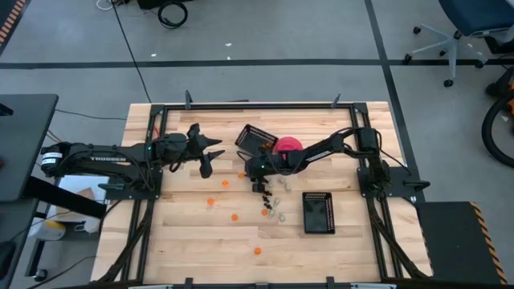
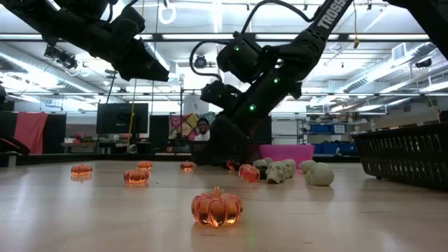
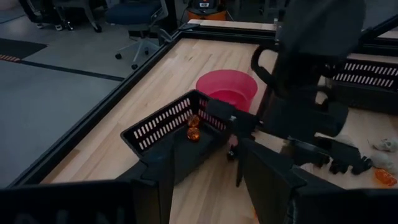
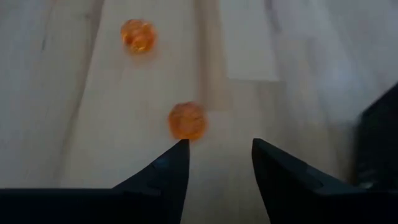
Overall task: Sort Halloween decoration
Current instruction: Put the orange pumpkin toy into the top black bin
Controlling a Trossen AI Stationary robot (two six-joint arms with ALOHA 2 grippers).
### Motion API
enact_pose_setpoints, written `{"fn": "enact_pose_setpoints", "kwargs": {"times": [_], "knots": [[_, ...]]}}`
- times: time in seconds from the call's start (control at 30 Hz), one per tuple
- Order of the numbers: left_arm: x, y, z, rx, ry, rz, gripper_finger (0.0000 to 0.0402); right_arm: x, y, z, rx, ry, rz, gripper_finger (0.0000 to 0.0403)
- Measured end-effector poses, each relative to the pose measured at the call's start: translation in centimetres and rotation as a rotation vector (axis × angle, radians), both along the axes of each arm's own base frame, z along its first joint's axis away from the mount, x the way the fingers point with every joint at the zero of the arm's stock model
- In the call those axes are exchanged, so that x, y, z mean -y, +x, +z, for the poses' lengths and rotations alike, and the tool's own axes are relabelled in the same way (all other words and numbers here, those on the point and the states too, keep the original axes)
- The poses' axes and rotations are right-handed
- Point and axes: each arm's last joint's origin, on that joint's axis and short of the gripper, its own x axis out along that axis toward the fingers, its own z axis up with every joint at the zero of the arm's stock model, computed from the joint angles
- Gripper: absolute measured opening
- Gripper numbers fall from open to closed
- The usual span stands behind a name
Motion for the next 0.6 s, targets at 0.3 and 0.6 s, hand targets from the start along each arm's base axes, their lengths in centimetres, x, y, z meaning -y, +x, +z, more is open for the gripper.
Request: {"fn": "enact_pose_setpoints", "kwargs": {"times": [0.3, 0.6], "knots": [[0.0, 0.0, 0.0, -0.002, 0.001, 0.000, 0.0155, -3.0, 1.4, 2.4, 0.028, -0.034, -0.020, 0.0245], [0.0, 0.0, 0.0, -0.002, 0.003, -0.001, 0.0155, -5.2, 2.0, 2.8, 0.175, 0.055, -0.159, 0.0250]]}}
